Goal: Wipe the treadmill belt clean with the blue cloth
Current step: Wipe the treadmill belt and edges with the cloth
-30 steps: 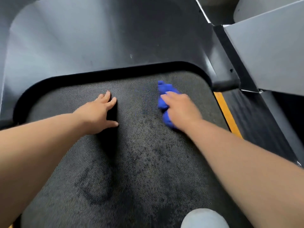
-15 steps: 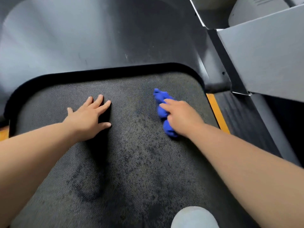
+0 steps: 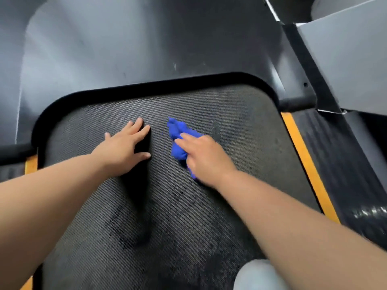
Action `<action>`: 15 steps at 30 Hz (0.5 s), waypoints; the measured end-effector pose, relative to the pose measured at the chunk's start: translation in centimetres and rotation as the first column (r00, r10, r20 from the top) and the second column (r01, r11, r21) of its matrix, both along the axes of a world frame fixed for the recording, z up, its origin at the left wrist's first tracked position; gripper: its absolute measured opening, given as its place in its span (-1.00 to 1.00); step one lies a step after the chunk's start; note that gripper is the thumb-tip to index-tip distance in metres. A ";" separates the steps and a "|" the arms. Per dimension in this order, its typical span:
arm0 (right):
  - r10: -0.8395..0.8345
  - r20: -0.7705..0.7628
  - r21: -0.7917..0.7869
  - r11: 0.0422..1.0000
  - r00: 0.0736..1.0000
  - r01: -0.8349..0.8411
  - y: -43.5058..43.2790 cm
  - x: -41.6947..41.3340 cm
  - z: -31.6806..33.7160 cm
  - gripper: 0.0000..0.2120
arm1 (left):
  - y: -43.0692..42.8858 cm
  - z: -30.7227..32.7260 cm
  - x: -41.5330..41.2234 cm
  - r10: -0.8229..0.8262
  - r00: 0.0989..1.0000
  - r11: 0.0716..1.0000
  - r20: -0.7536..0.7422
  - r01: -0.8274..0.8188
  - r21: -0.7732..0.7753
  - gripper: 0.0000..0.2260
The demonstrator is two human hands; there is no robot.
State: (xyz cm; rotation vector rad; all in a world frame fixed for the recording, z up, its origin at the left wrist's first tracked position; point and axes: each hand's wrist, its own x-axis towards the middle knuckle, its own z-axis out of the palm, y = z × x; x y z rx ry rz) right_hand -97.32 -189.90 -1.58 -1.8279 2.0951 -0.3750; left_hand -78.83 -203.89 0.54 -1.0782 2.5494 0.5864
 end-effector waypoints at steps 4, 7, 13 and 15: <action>-0.552 -0.143 -0.008 0.831 0.822 0.557 4.5 -10.2 1.5 -0.50 | -0.2 0.1 -0.3 0.013 1.000 0.999 0.014 -0.014 0.051 -0.36; -0.619 -0.176 0.043 0.772 0.765 0.635 3.4 -8.2 2.1 -0.58 | 0.0 0.3 -0.5 -0.001 0.999 1.000 0.037 0.000 0.030 -0.36; -0.077 0.007 -0.068 0.995 0.997 0.077 1.6 7.8 0.5 -0.65 | 0.9 1.3 1.1 0.031 0.998 0.999 0.049 -0.030 -0.012 -0.31; 0.053 -0.006 -0.039 0.998 0.999 -0.053 2.2 6.6 0.5 -0.52 | 2.1 1.0 2.3 0.072 0.996 0.997 0.048 -0.071 -0.028 -0.30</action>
